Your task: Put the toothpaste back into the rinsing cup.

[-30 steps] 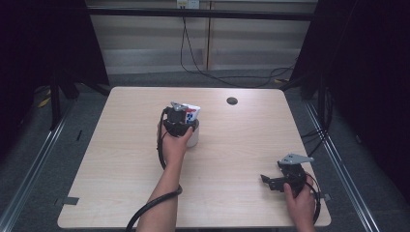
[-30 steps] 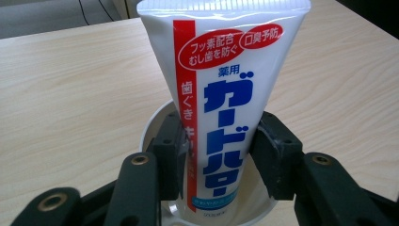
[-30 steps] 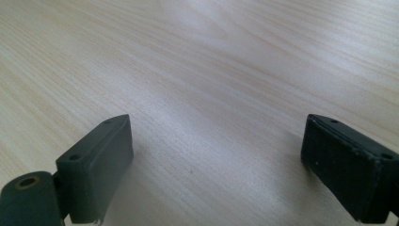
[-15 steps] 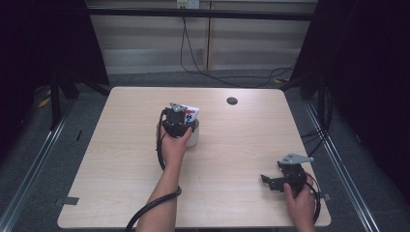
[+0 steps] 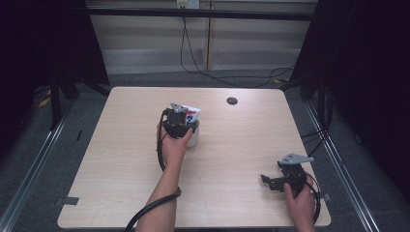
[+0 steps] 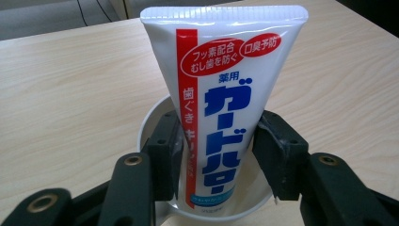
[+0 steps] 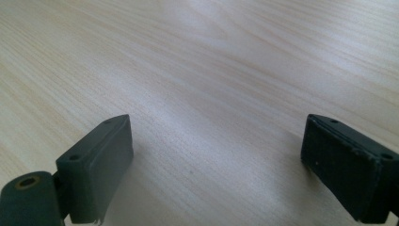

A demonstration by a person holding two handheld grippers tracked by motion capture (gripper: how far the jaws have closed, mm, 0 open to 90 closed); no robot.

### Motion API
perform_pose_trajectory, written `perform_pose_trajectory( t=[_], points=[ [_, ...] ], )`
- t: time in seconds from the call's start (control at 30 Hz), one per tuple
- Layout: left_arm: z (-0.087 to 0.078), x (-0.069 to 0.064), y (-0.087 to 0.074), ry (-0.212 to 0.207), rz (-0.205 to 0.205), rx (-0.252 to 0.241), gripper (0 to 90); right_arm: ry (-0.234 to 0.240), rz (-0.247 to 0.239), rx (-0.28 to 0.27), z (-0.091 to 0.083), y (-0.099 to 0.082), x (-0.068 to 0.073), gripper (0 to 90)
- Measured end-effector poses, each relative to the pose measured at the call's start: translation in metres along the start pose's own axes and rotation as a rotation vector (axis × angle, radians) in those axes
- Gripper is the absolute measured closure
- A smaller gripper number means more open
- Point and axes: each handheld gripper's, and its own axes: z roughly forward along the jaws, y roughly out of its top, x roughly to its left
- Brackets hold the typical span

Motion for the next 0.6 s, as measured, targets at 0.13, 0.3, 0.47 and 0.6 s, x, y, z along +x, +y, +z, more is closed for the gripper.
perform_pose_trajectory(
  t=[0.13, 0.3, 0.47, 0.6],
  points=[
    [-0.0013, 0.0, 0.0009, -0.012, 0.015, 0.014, 52.8, 0.0, -0.002, 0.0, 0.0, -0.0001, -0.0001, 9.3],
    [-0.0049, 0.0039, 0.0002, -0.017, -0.009, 0.015, 52.0, 0.0, -0.002, 0.0, 0.0, -0.0001, -0.0001, 9.2],
    [-0.0071, 0.0055, -0.0001, -0.018, -0.008, 0.022, 51.4, -0.001, -0.002, 0.0, 0.0, -0.0001, -0.0001, 9.2],
    [-0.0076, 0.0043, -0.0014, -0.019, -0.012, 0.008, 50.5, 0.0, 0.0, 0.0, 0.0, 0.0, 0.0, 9.2]
  ],
)
